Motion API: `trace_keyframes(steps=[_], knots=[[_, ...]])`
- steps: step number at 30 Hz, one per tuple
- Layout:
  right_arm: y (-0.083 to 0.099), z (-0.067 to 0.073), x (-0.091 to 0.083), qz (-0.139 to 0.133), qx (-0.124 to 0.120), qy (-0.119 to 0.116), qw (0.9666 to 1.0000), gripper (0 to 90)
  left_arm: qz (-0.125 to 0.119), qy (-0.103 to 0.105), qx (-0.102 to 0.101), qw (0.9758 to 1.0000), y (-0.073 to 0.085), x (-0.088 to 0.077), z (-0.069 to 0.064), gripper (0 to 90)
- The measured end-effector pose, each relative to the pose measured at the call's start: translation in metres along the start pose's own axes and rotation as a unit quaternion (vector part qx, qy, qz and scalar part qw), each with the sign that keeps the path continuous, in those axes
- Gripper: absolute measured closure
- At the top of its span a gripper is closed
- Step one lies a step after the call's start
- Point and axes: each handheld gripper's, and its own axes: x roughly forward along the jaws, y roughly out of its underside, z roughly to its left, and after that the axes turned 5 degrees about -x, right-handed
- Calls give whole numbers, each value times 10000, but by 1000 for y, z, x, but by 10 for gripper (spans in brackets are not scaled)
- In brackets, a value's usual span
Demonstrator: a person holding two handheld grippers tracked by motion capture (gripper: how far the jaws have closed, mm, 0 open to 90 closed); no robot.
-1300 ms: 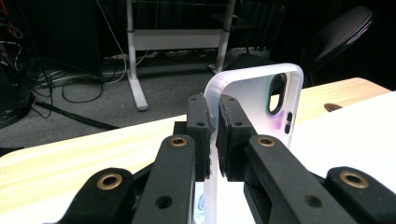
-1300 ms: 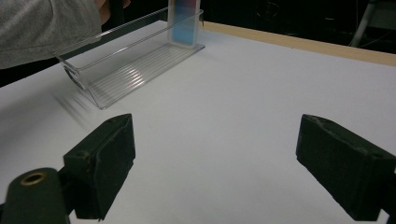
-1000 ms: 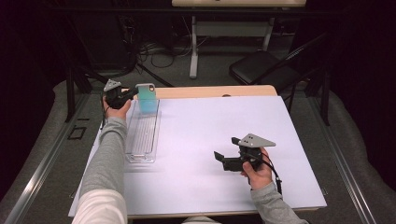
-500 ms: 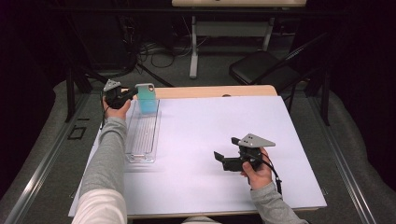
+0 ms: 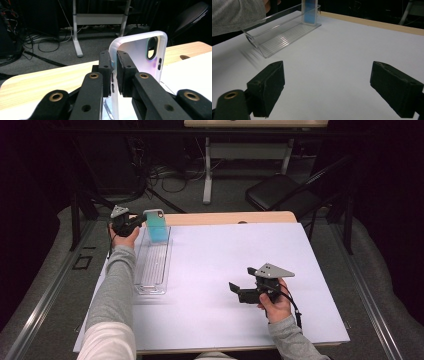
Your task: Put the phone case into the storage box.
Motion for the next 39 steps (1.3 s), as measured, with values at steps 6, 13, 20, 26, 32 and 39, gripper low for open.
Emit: trace_keyframes(steps=[6,13,20,26,32,39], knots=[[0,0,0,5,7,2,10000,124,40,-36,-14,10000,1,0,1,798],[0,0,0,-6,8,3,10000,128,22,-62,-91,9999,0,-1,1,746],[0,0,0,1,7,-1,10000,128,12,-157,-183,9997,-1,-2,2,569],[0,1,0,-4,-12,-7,10000,128,10,-217,-264,9994,-2,-4,2,458],[0,2,0,10,-9,-30,10000,128,-45,-332,-244,9991,-7,-8,-2,389],[0,0,0,-20,-8,-36,10000,134,-25,-362,27,9993,-10,-11,-5,392]])
